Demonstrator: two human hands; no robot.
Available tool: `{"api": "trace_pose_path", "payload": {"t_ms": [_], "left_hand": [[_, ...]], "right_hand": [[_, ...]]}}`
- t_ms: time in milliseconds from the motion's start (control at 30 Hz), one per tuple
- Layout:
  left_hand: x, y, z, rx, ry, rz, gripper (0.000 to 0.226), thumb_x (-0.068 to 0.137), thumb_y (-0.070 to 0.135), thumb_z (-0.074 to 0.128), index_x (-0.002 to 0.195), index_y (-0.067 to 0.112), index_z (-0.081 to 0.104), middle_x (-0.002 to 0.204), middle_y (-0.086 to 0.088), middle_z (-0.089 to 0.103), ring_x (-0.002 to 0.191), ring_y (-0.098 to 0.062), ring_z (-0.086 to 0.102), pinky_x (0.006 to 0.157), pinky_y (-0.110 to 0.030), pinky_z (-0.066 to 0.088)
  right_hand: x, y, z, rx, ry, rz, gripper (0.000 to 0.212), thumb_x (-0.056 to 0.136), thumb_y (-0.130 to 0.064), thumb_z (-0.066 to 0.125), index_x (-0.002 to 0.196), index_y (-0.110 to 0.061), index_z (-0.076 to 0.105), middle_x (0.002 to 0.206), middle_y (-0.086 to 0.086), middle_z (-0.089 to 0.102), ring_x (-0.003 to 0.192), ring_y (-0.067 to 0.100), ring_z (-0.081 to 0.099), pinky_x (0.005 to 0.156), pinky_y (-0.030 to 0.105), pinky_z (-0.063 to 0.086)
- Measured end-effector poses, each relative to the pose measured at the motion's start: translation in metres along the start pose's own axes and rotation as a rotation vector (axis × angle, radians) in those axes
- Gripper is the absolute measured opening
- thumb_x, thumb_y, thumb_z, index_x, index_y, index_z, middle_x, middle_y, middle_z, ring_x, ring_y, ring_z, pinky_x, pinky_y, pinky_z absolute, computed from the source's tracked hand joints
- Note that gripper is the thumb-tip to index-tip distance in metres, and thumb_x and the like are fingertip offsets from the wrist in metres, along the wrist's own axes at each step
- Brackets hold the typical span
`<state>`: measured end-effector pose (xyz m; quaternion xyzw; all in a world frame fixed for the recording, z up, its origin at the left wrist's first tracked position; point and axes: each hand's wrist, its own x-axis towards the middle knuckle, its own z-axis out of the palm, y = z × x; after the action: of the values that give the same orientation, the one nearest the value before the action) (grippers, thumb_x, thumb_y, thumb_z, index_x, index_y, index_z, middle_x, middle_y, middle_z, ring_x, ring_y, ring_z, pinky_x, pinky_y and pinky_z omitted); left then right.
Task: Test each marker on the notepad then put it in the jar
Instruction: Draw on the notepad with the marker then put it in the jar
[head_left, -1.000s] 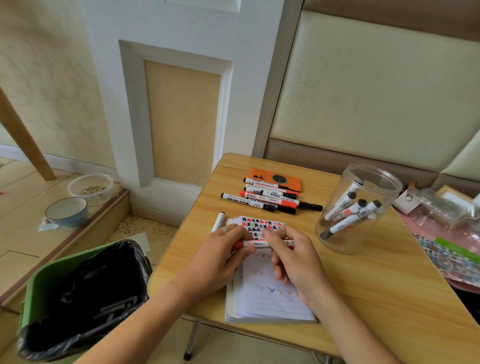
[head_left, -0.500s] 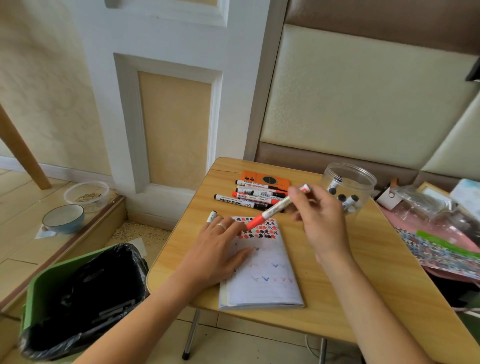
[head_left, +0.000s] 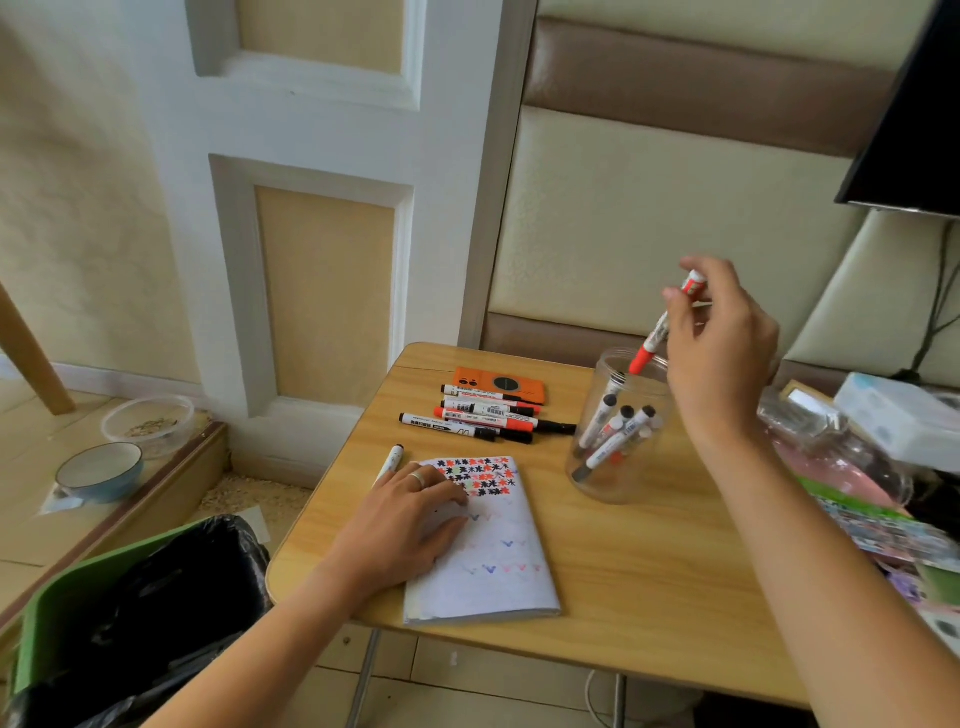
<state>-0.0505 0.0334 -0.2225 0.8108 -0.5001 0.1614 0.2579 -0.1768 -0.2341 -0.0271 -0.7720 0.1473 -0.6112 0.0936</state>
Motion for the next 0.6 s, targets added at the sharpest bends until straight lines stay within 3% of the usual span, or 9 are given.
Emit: {"api": "trace_pose_path", "payload": {"t_ms": [267,367,433,533,600], "left_hand": [[0.0,0.002,-0.002,-0.011,-0.006,0.003,0.029,0.097,0.055,0.049,0.112,0.037,0.067,0.115,0.014,0.061,0.108,-0.007,0.052,0.101,-0.029,0.042],[0.0,0.001,-0.001,-0.012,-0.002,0.001,0.029,0.097,0.054,0.048,0.112,0.037,0.066,0.116,0.014,0.06,0.109,-0.007,0.052,0.102,-0.03,0.042],[0.0,0.001,-0.001,-0.009,0.002,-0.001,0.028,0.098,0.053,0.049,0.111,0.037,0.067,0.116,0.014,0.06,0.109,-0.006,0.052,0.102,-0.029,0.042],[-0.001,0.002,-0.001,-0.024,0.017,-0.008,0.025,0.098,0.05,0.051,0.11,0.035,0.067,0.114,0.014,0.06,0.107,-0.006,0.053,0.101,-0.028,0.042],[-0.001,0.001,0.0,-0.026,0.019,-0.012,0.024,0.098,0.049,0.051,0.11,0.036,0.067,0.114,0.015,0.06,0.106,-0.006,0.053,0.1,-0.027,0.042]], "right_hand": [[-0.029,0.024,0.032,-0.195,-0.404,0.135,0.013,0.102,-0.026,0.062,0.107,-0.016,0.067,0.084,0.011,0.072,0.075,0.032,0.064,0.06,0.034,0.047],[-0.033,0.029,0.038,-0.279,-0.521,0.166,0.03,0.106,-0.033,0.047,0.1,-0.017,0.071,0.081,0.013,0.07,0.075,0.036,0.065,0.061,0.039,0.054],[-0.032,0.028,0.04,-0.32,-0.568,0.188,0.041,0.107,-0.038,0.042,0.088,-0.014,0.07,0.074,0.012,0.066,0.071,0.035,0.061,0.059,0.035,0.047],[-0.033,0.023,0.042,-0.322,-0.557,0.159,0.041,0.106,-0.038,0.045,0.082,-0.013,0.068,0.074,0.009,0.065,0.074,0.034,0.063,0.059,0.034,0.044],[-0.037,0.016,0.045,-0.302,-0.422,0.08,0.029,0.104,-0.029,0.052,0.091,-0.01,0.069,0.085,0.011,0.068,0.078,0.034,0.063,0.062,0.034,0.046]]}}
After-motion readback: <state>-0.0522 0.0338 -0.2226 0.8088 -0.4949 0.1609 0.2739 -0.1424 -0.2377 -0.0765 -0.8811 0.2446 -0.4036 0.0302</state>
